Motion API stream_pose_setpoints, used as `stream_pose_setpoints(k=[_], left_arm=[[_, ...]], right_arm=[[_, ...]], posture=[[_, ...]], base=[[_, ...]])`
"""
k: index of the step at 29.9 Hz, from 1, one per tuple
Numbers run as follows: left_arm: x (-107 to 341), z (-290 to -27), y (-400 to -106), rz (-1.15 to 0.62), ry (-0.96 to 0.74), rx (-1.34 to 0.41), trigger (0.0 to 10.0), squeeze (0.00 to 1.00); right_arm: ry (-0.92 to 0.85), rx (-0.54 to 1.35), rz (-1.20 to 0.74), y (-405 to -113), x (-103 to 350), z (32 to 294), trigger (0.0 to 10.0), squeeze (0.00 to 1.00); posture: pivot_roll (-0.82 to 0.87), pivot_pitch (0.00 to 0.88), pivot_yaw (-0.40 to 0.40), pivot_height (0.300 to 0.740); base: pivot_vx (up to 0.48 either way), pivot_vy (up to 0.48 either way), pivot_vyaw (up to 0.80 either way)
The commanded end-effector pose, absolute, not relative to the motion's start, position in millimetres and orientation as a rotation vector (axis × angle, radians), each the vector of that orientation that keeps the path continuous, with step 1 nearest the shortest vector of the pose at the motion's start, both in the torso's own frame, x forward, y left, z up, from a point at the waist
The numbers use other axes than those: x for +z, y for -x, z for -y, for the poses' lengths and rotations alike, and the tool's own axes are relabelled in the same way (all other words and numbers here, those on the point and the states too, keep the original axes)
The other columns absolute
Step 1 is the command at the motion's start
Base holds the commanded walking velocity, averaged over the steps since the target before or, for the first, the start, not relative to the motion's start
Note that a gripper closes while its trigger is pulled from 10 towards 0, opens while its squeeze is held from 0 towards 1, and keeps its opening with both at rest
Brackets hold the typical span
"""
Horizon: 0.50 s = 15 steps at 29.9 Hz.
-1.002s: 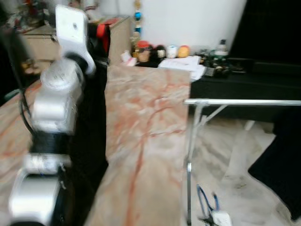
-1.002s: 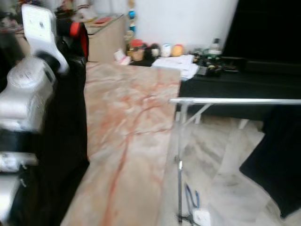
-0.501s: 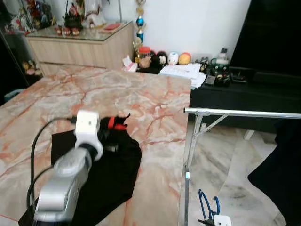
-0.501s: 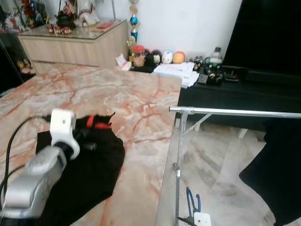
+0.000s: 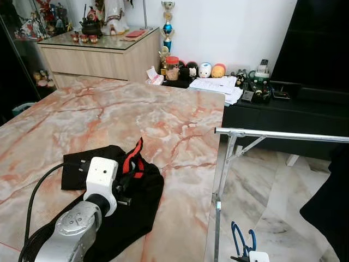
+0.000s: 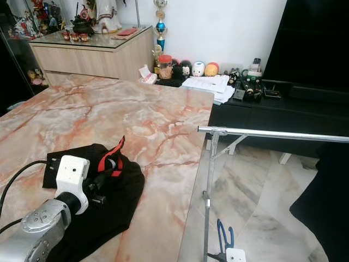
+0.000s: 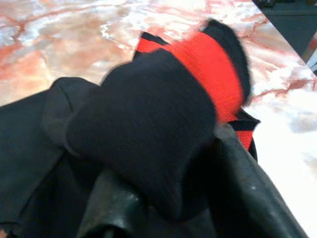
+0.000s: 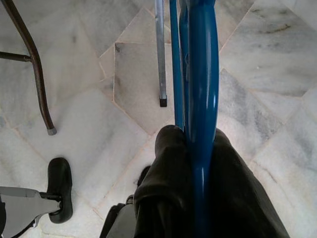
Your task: Hang hanger
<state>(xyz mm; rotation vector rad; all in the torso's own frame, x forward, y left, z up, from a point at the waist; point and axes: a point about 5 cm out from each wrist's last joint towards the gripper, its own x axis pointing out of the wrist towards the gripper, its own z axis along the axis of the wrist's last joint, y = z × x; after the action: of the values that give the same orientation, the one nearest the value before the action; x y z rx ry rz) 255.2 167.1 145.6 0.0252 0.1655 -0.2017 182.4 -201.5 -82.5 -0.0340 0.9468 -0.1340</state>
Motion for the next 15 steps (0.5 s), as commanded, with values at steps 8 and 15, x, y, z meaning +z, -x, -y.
stream_pose_setpoints(k=[8,15], left_arm=[[152.2,-169.6,-253.5,-0.13,-0.049,-0.167,10.0,1.0],[152.4,-170.7,-254.6,-0.121,-0.066,-0.118,10.0,1.0]], right_arm=[[0.03,-0.147,-0.954,-179.2,-83.5,204.4,10.0,0.0],[0.025,-0.155,-0.952,-178.9,-83.4,205.6,10.0,0.0]], posture=[[0.21,0.0,0.011,0.74],[0.21,0.0,0.01,0.74]], base=[[0.0,0.0,0.0],[0.0,0.0,0.0]])
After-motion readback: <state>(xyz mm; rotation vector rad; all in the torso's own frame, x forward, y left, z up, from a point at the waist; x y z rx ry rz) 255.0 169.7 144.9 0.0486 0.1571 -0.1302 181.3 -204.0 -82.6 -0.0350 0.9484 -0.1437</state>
